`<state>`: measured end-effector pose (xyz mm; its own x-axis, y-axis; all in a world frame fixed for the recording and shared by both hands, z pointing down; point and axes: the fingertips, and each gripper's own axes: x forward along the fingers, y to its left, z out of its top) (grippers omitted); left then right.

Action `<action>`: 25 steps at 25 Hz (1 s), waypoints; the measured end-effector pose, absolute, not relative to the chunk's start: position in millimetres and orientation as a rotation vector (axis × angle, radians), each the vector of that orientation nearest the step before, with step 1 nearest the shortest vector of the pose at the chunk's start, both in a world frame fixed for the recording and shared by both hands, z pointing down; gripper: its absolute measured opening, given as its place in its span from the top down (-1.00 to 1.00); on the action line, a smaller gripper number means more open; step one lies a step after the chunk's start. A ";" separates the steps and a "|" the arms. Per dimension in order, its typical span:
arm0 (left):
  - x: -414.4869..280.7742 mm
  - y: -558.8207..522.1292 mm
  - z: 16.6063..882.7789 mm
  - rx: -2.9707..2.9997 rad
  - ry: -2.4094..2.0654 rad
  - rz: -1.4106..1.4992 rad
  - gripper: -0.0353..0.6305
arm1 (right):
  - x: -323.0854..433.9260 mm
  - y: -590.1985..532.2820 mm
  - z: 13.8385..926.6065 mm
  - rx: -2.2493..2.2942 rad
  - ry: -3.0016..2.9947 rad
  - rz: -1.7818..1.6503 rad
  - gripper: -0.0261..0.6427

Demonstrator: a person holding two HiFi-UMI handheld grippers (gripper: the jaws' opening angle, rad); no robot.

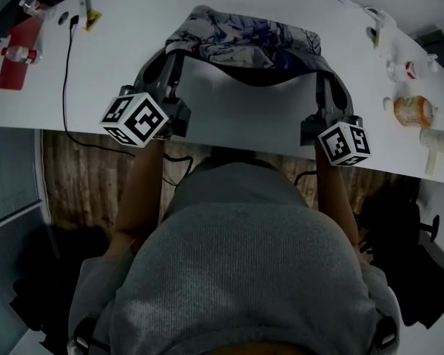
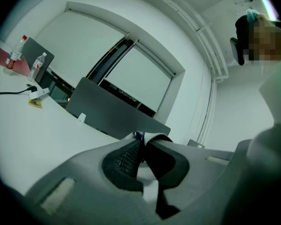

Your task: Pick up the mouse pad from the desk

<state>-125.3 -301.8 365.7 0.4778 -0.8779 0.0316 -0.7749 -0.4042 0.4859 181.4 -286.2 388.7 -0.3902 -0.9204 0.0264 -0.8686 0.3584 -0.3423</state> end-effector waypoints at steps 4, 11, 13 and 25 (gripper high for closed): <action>-125.7 -313.2 347.0 2.321 -1.379 -0.361 0.86 | 180.4 -294.0 371.6 -1.603 2.423 -0.406 0.85; -119.2 -330.4 315.6 2.378 -1.374 -0.410 0.86 | 175.3 -307.3 338.5 -1.549 2.397 -0.334 0.85; -118.2 -332.0 309.0 2.394 -1.378 -0.409 0.86 | 172.3 -308.9 328.4 -1.529 2.392 -0.316 0.85; -113.5 -320.8 244.3 2.446 -1.351 -0.534 0.86 | 159.9 -301.5 254.2 -1.386 2.334 -0.237 0.85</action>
<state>-113.5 -320.8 244.3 0.4901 -0.8536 -0.1768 -0.7437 -0.5152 0.4259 159.9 -301.5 254.2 -0.4188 -0.8694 -0.2623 -0.7990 0.4901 -0.3485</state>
